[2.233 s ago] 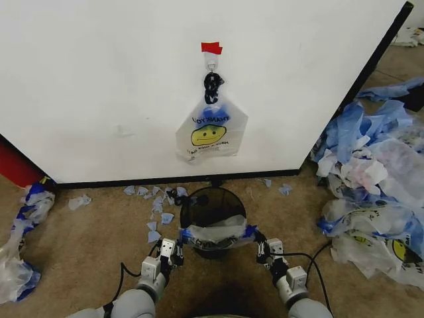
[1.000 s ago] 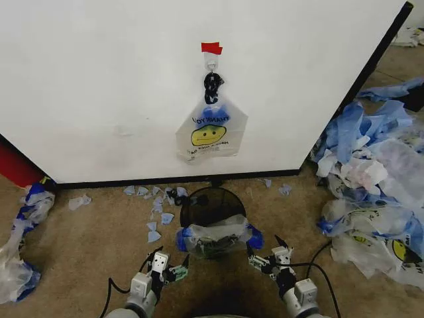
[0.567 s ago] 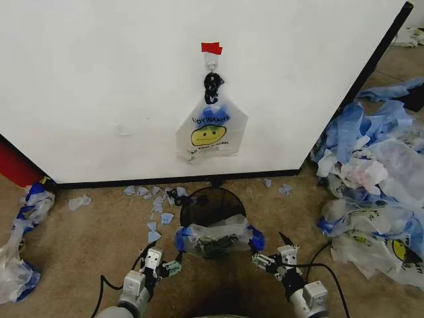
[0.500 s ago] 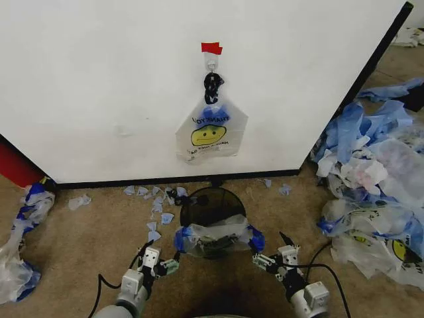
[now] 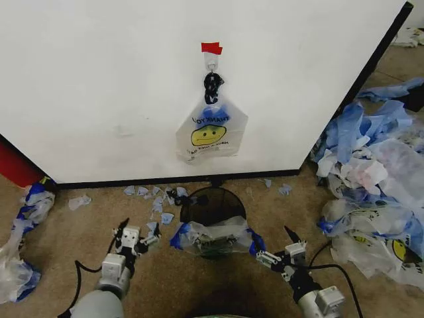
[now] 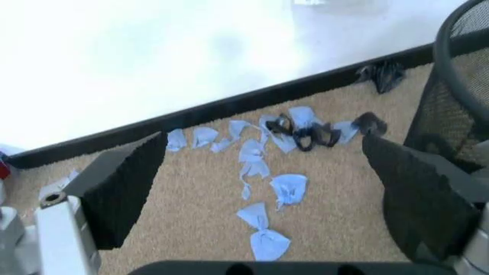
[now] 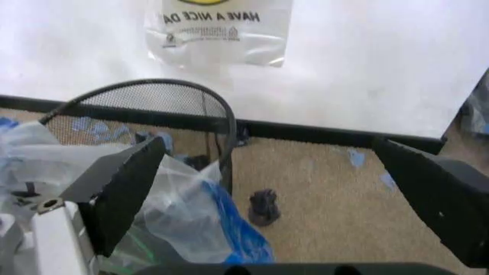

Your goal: Pick up the garbage bag from the wall and place it over the trash bin.

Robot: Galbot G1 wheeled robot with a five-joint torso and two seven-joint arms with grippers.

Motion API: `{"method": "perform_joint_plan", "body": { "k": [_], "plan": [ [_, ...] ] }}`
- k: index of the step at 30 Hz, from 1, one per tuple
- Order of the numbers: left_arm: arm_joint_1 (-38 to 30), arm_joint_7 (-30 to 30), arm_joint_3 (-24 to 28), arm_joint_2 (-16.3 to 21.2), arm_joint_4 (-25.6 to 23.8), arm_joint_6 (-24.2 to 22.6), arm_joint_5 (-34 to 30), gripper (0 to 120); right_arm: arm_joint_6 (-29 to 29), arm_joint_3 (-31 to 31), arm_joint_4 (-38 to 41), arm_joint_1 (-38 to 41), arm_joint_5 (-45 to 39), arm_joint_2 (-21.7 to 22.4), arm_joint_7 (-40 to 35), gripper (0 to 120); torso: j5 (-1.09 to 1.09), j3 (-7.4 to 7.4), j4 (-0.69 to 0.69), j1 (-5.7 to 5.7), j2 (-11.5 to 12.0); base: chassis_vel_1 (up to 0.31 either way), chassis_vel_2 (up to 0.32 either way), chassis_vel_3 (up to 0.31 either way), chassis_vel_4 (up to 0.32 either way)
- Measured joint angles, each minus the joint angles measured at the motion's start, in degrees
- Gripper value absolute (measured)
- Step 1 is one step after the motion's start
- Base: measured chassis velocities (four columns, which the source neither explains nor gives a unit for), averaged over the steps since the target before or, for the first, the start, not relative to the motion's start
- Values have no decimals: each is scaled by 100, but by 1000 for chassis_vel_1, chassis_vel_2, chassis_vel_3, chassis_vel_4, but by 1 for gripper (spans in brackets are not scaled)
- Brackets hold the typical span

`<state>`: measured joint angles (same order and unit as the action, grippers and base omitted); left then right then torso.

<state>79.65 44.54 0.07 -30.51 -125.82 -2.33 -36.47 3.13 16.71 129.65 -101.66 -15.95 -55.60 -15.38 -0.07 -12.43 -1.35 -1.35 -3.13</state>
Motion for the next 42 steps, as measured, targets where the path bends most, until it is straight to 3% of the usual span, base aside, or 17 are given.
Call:
{"method": "perform_joint_plan", "body": {
  "k": [4,8,9,10,16,17,19,22,25,33,38,42],
  "plan": [
    [-35,-121,-30,-81,-92,140,0,100,84,38,55,-22,82,-6,-4,100,-1,0,1,0,0,0,0,0,0],
    [-379,-613,-40,-127,-60,489,66,100,117,153,140,-14,104,-56,-24,100,0,0,0,0,0,0,0,0,0],
    [-689,-1122,-11,-96,33,774,85,100,115,222,172,28,85,-70,-51,100,-1,0,-2,0,0,0,0,0,0],
    [-689,-1122,-11,-96,33,774,85,100,115,222,172,28,85,-70,-51,100,-1,0,-2,0,0,0,0,0,0],
    [-1603,-2646,-7,24,442,1227,-464,100,-33,125,-25,682,-224,90,-115,100,-1,-1,-2,0,0,0,0,0,0],
    [-1603,-2646,-7,24,442,1227,-464,100,-33,125,-25,682,-224,90,-115,100,-1,-1,-2,0,0,0,0,0,0],
    [-1834,-3270,-21,67,632,1270,-712,100,-97,55,-173,962,-349,159,-122,100,2,-1,6,0,1,0,0,0,0],
    [-2441,-4297,213,92,1014,1037,-1239,100,-161,58,-331,1172,-431,120,-195,100,-1,-1,0,0,1,0,0,0,0],
    [-2605,-4445,346,81,1102,959,-1307,100,-174,61,-362,1210,-443,99,-206,100,1,-1,-1,-1,1,0,0,0,0],
    [-4441,-5153,2182,-497,2424,703,-1460,100,-316,31,-808,1656,-557,-82,-272,100,1,-1,-1,-1,1,0,0,0,0],
    [-5189,-5572,2937,-994,3155,710,-1423,100,-391,-1,-999,1823,-593,-212,-339,100,-2,-1,0,-1,1,0,0,0,0],
    [-5406,-5659,3163,-1166,3390,685,-1399,100,-393,4,-1026,1803,-589,-257,-352,100,0,-1,-2,-1,1,0,0,0,0]
  ]
}}
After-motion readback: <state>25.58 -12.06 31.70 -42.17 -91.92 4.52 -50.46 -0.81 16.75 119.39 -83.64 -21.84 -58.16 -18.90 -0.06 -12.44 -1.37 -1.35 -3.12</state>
